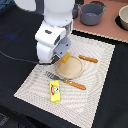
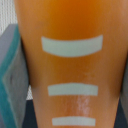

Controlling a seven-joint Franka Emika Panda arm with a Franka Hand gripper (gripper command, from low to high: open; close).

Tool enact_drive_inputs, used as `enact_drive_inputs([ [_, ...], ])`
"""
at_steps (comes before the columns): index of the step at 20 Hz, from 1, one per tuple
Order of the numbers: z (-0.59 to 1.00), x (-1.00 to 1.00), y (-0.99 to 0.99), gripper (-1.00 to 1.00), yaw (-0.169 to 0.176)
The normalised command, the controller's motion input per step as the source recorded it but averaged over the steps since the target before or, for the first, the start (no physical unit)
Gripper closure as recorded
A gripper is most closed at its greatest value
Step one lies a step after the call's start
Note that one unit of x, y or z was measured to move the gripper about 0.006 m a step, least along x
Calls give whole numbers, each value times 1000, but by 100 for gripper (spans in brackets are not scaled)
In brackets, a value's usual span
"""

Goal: Interact with the objects in diverse but meaningful ways.

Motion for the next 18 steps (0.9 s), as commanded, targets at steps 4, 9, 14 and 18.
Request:
enact_drive_inputs([
  [4,2,-544,-9,100,-14],
  [9,11,-491,0,100,-13],
  [14,18,-484,0,100,-13],
  [18,17,-485,0,100,-13],
])
